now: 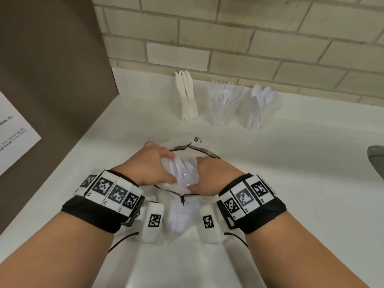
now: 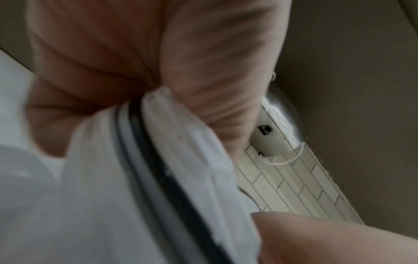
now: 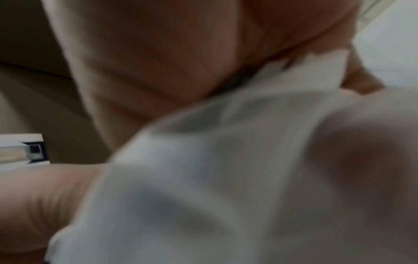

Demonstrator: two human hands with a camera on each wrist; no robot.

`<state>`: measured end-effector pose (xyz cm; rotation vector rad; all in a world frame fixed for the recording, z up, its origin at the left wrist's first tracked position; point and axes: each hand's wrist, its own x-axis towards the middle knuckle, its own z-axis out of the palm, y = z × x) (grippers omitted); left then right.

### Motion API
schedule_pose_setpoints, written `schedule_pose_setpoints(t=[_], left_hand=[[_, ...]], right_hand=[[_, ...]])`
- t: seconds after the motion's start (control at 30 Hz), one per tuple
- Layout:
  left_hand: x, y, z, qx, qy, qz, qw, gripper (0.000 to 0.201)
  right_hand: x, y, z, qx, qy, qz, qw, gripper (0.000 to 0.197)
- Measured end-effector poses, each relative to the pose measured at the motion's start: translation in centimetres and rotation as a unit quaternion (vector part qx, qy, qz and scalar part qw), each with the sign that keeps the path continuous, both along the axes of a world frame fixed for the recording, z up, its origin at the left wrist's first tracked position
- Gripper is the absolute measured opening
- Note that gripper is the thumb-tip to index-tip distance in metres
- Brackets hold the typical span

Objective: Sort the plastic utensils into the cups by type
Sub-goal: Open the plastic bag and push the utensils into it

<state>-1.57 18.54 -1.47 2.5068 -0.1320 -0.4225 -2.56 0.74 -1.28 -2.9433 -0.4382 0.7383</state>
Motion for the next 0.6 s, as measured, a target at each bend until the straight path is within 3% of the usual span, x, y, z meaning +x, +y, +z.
schedule_pose_setpoints(t=[0.07,0.13,0.2,0.23,0.3,0.37,0.43,0.53,0.6], left_hand=[[0.0,-0.4,0.1,0.016,0.048,-0.03,0.998,0.083],[0.2,-0.7,0.4,0.028,0.07,-0.061,0.995,0.098],[0.3,-1.2,0.8,0.066,0.068,-0.138,0.986,0.084],[0.4,-1.4,1.0,0.095,0.062,-0.178,0.977,0.072],[0.4,-1.4,1.2,0.144,0.031,-0.21,0.966,0.052],[0.8,-1.1,1.3,0.184,-0.015,-0.148,0.972,0.031],[0.9,-1.3,1.4,0.241,-0.021,-0.07,0.968,0.023],[0.6,-1.8,1.0,0.246,0.037,0.005,0.969,0.059],[0.2,-1.8,1.1,0.243,0.037,0.002,0.969,0.072]], right_hand=[[-0.5,0.1,0.8,-0.007,0.009,0.003,1.0,0.056],[-0.8,0.3,2.1,0.003,-0.092,0.036,0.995,0.045],[-0.5,0.4,3.2,0.042,-0.214,0.086,0.972,0.031],[-0.2,0.4,3.6,0.056,-0.231,0.106,0.965,0.028],[0.3,-0.1,3.7,0.032,-0.181,0.108,0.977,0.035],[0.7,-0.6,3.1,-0.042,-0.081,0.056,0.994,0.066],[0.8,-0.2,2.6,-0.092,-0.003,0.022,0.996,0.077],[0.3,1.4,2.5,-0.099,0.015,0.051,0.994,0.058],[-0.2,1.9,3.3,-0.1,-0.04,0.082,0.991,0.05]])
